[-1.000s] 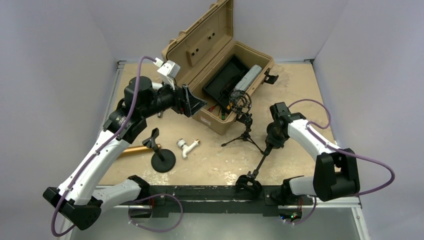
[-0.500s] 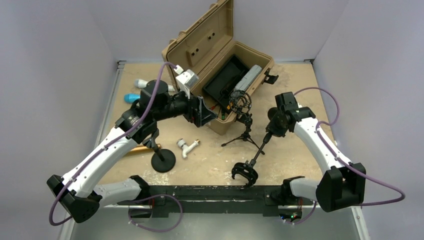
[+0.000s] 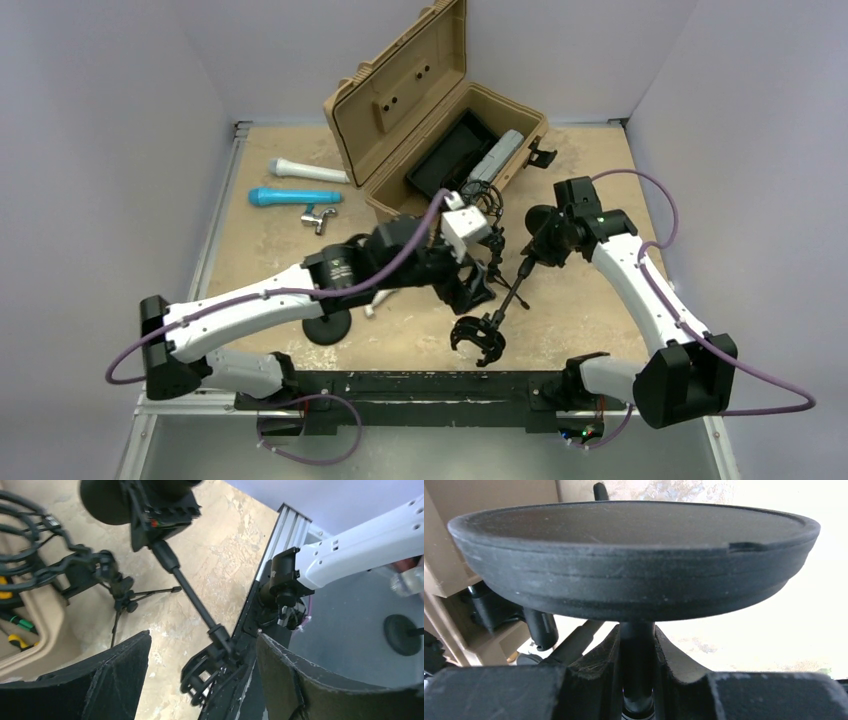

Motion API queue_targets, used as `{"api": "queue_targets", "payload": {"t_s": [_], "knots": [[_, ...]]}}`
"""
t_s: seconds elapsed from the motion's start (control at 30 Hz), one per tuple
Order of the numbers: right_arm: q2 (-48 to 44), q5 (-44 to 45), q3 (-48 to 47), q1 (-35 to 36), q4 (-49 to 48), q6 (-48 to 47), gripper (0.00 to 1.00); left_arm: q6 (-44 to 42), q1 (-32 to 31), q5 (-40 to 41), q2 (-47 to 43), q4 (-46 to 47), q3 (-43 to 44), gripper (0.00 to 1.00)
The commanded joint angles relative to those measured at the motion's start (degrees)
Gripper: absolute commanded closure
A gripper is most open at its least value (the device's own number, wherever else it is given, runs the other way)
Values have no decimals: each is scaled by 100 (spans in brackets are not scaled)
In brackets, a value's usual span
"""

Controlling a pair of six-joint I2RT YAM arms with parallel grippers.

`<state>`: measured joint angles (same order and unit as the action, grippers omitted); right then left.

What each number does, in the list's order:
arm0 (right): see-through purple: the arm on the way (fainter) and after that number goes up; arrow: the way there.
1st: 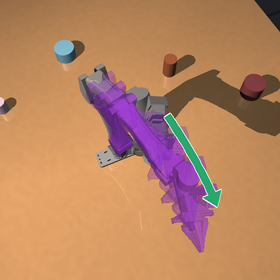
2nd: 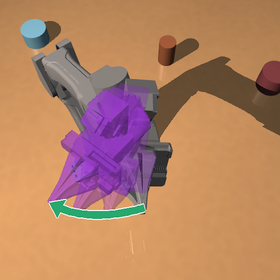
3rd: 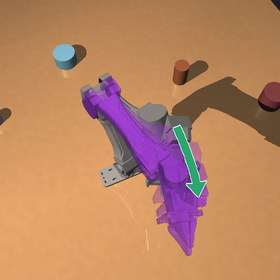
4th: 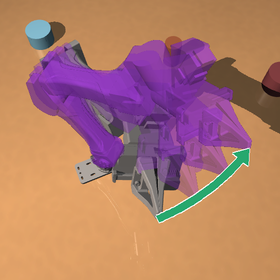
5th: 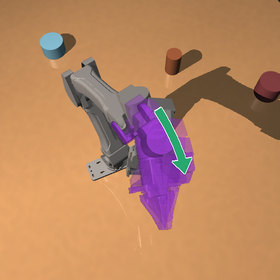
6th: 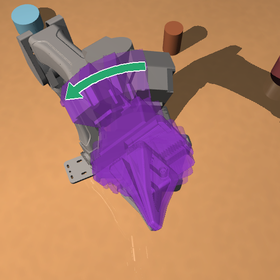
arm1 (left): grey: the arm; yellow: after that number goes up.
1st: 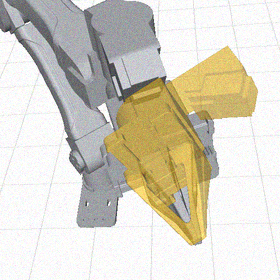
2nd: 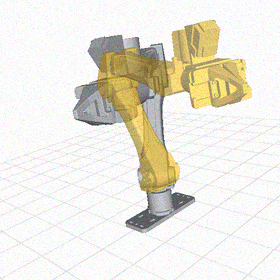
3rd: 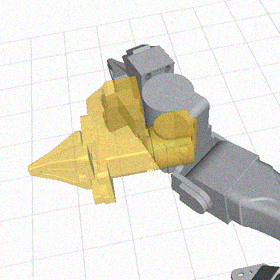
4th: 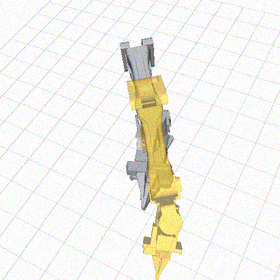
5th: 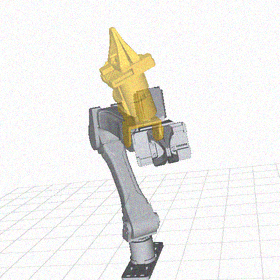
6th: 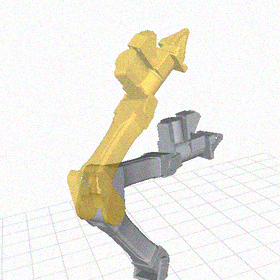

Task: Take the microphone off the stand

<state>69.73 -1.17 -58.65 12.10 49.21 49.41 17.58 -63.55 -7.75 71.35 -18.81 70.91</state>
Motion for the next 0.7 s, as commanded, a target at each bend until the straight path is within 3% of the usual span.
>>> {"api": "queue_targets", "payload": {"t_s": [0.0, 0.2, 0.67], "knots": [[-72, -219, -331, -13, -74, 193, 100, -390, -685, 1520, 614, 294, 518, 27], [-170, -724, -267, -49, -197, 313, 100, -816, -1255, 2245, 1453, 371, 729, 28], [-546, -520, -440, -50, -71, 783, 100, -547, -1362, 3399, 2445, -247, 1185, 44]]}}
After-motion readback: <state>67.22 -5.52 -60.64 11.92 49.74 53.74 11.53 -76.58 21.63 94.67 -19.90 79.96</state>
